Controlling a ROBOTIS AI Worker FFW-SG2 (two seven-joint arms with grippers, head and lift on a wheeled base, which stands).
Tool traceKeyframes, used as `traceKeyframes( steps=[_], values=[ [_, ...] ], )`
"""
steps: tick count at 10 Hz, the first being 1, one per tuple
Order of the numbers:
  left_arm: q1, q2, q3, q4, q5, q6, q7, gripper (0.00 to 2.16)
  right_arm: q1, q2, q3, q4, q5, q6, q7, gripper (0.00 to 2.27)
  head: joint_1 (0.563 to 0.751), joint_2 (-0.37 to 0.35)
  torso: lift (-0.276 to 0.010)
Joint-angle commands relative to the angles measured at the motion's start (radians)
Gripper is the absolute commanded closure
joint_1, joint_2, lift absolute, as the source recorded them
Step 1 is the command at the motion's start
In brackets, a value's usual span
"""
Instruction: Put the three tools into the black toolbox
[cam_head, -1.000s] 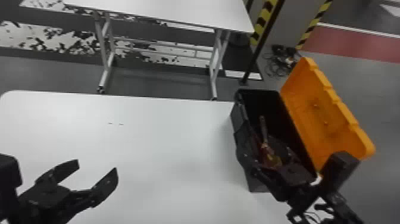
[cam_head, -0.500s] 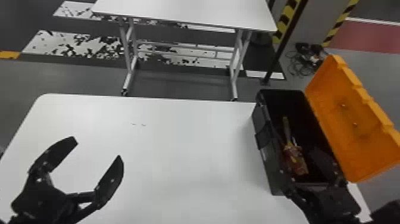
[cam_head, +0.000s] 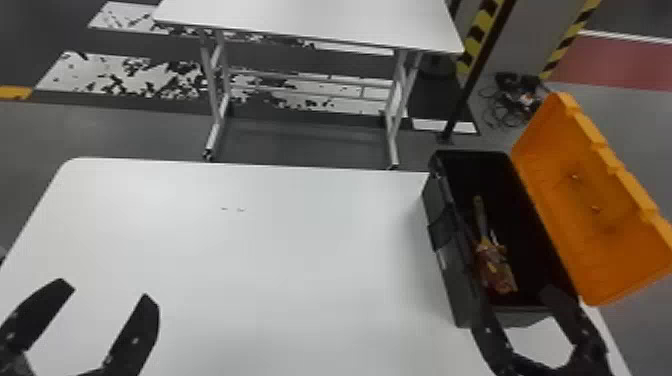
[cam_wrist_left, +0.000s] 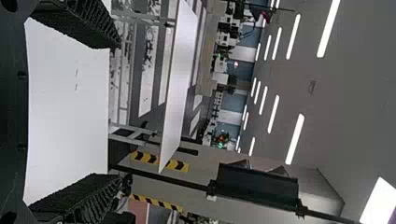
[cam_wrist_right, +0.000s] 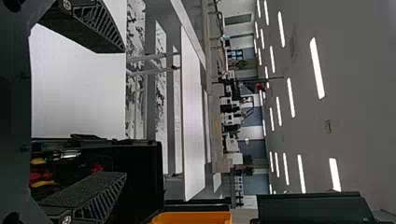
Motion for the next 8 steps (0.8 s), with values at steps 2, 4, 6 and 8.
traceKeyframes(
  steps=[2,4,6,8],
  values=[
    [0.031,0.0,-0.01,-0.022,0.022,0.046,0.01,0.0,0.024,0.001,0.037,-0.015,0.047,0.015,-0.019,0.06,0.695,-0.075,-0.051],
    [0.033,0.0,-0.01,-0.048,0.02,0.141,0.027,0.0,0.036,0.001,0.039,-0.036,0.042,0.058,-0.025,0.06,0.695,-0.059,-0.051],
    [0.036,-0.003,-0.008,-0.049,0.014,0.15,0.036,0.01,0.039,0.001,0.034,-0.038,0.042,0.052,-0.026,0.06,0.695,-0.066,-0.051],
    [0.04,-0.006,-0.016,-0.051,-0.013,0.144,0.05,0.02,0.042,0.001,0.031,-0.039,0.037,0.046,-0.028,0.06,0.695,-0.068,-0.051]
  ],
)
